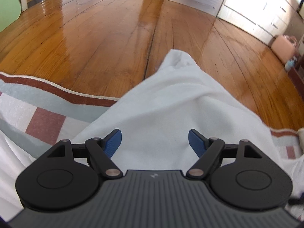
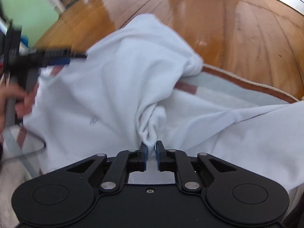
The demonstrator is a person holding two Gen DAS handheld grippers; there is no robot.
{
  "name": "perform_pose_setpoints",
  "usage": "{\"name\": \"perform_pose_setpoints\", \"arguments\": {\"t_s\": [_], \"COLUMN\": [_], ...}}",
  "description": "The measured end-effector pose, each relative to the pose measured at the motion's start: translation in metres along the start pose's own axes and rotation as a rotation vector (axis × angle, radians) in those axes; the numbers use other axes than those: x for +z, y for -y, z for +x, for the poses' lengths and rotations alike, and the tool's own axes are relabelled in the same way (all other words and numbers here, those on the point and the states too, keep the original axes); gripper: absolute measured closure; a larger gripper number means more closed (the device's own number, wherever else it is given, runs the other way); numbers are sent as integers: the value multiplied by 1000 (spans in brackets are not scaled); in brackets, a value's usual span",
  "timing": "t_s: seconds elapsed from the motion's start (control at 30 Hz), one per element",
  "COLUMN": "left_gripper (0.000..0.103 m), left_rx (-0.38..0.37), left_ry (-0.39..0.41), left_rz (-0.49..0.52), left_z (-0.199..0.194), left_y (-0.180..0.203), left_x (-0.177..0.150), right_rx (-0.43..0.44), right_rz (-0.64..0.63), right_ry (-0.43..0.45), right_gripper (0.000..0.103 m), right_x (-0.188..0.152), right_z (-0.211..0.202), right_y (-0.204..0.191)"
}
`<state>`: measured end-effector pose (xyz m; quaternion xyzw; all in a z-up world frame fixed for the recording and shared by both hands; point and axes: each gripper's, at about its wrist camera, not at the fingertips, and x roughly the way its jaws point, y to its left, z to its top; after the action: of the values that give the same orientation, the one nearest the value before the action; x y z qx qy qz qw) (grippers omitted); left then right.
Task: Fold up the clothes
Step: 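Pinch the white T-shirt fabric with the right gripper and pull it toward the left gripper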
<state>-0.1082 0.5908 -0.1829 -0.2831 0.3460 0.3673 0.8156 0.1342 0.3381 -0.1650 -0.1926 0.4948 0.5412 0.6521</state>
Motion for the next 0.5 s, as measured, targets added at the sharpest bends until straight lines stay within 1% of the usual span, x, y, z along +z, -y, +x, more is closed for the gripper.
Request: {"name": "perform_pose_setpoints", "arguments": {"t_s": [0.07, 0.1, 0.13, 0.17, 0.2, 0.23, 0.27, 0.3, 0.37, 0.4, 0.43, 0.5], "left_gripper": [26, 26, 26, 26, 26, 26, 26, 26, 26, 26, 26, 26], "left_rx": [-2, -17, -31, -44, -52, -61, -70, -80, -105, -117, -131, -155], "left_ry": [-10, -12, -14, -15, -16, -17, -18, -21, -34, -40, -46, -53], "left_rz": [26, 39, 52, 64, 74, 85, 96, 99, 84, 76, 67, 46], "left_z": [3, 3, 4, 5, 5, 5, 4, 4, 1, 0, -2, -9], "left_y": [7, 11, 15, 19, 22, 25, 29, 31, 34, 36, 37, 41], "left_x": [-3, -5, -7, -8, -10, -12, -13, -15, -17, -18, -18, -18], "right_rx": [69, 98, 115, 121, 123, 125, 91, 59, 13, -2, -10, -38], "right_rz": [127, 191, 253, 293, 324, 355, 337, 295, 211, 192, 169, 99], "right_ry": [94, 139, 180, 177, 155, 133, 115, 141, 230, 253, 249, 209], "right_gripper": [69, 52, 46, 46, 49, 97, 93, 93, 93, 93, 92, 92], "right_x": [7, 9, 10, 11, 12, 13, 13, 10, 1, -4, -8, -19], "right_z": [-8, -9, -5, 7, 23, 38, 50, 49, 36, 29, 23, 14], "right_y": [15, 22, 29, 30, 28, 26, 18, 6, -19, -30, -41, -61]}}
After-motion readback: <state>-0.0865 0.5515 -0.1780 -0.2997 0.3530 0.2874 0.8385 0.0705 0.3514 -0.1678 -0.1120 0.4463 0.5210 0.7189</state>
